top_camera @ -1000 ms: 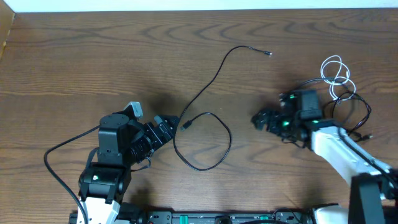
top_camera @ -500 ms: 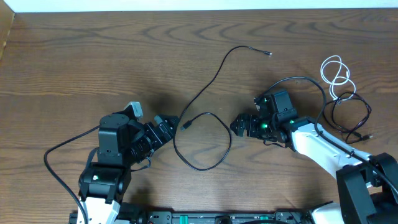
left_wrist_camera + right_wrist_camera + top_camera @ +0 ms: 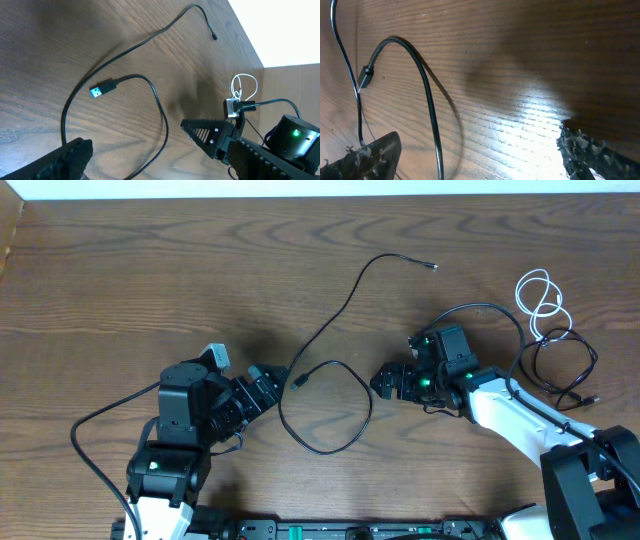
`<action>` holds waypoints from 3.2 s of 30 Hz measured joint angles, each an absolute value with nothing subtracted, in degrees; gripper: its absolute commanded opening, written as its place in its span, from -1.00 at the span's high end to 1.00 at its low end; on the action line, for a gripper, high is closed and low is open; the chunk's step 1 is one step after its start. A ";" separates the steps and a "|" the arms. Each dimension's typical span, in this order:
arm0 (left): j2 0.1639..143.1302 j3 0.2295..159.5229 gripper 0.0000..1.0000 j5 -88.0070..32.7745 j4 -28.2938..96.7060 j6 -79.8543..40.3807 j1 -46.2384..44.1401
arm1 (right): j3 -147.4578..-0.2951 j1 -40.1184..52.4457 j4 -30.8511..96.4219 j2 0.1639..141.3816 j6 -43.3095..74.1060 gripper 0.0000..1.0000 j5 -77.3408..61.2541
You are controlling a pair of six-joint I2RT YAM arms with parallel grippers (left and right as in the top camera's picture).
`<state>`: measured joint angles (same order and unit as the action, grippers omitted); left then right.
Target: Untangle cables
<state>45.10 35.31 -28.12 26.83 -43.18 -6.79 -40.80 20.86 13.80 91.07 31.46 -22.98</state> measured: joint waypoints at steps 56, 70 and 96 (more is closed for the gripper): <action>45.10 35.40 -0.83 -28.12 26.83 -43.18 -6.79 | -83.85 24.56 45.84 95.22 22.74 0.98 -13.32; 45.10 35.40 -0.83 -28.10 26.81 -43.18 -6.79 | -83.35 31.94 19.14 108.27 19.27 0.35 -4.58; 45.10 35.40 -0.83 -28.12 26.81 -43.18 -6.79 | -84.75 31.94 5.45 129.23 11.70 0.49 7.20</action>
<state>45.10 35.40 -28.12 26.81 -43.18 -6.79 -84.75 31.94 5.45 129.23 11.70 7.20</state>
